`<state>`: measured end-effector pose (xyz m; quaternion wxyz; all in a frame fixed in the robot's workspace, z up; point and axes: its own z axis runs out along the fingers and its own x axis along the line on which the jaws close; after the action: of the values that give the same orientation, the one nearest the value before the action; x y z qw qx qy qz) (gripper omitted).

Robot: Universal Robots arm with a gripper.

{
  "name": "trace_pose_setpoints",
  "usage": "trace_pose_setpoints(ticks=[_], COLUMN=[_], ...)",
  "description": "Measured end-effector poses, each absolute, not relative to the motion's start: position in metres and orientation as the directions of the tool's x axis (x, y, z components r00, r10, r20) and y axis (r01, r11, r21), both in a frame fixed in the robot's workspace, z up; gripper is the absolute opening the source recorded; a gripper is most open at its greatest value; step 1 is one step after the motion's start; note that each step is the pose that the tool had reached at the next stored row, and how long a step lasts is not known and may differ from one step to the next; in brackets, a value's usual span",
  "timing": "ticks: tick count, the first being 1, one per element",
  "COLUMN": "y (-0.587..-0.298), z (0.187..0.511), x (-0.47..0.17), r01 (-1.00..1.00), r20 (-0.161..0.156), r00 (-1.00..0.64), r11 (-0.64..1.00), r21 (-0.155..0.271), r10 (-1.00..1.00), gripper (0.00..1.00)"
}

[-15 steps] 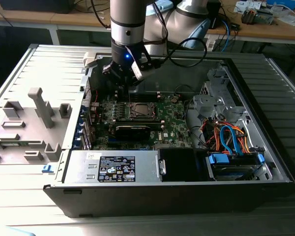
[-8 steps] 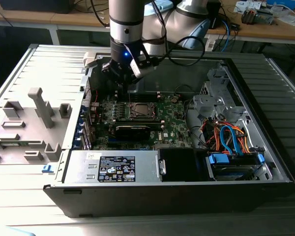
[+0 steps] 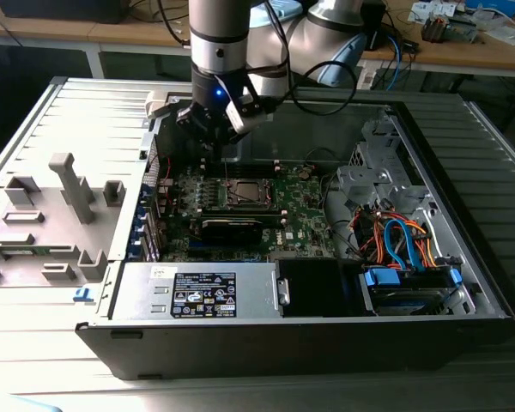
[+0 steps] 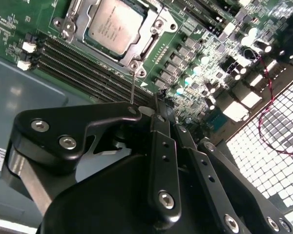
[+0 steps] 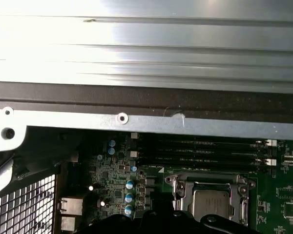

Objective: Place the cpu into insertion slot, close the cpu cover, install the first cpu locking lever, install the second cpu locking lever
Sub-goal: 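Install the first cpu locking lever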

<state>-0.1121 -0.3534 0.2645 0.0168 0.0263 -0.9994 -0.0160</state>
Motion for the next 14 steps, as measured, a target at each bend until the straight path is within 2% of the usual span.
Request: trace_pose_setpoints(ticks=[14], y=[-0.337], z=[0.264], x=[-0.112], r01=[-0.059], r20=[0.032], r00=[-0.998], r11=[0.997], r21=[0.043], r10=[-0.060], gripper=[0.11])
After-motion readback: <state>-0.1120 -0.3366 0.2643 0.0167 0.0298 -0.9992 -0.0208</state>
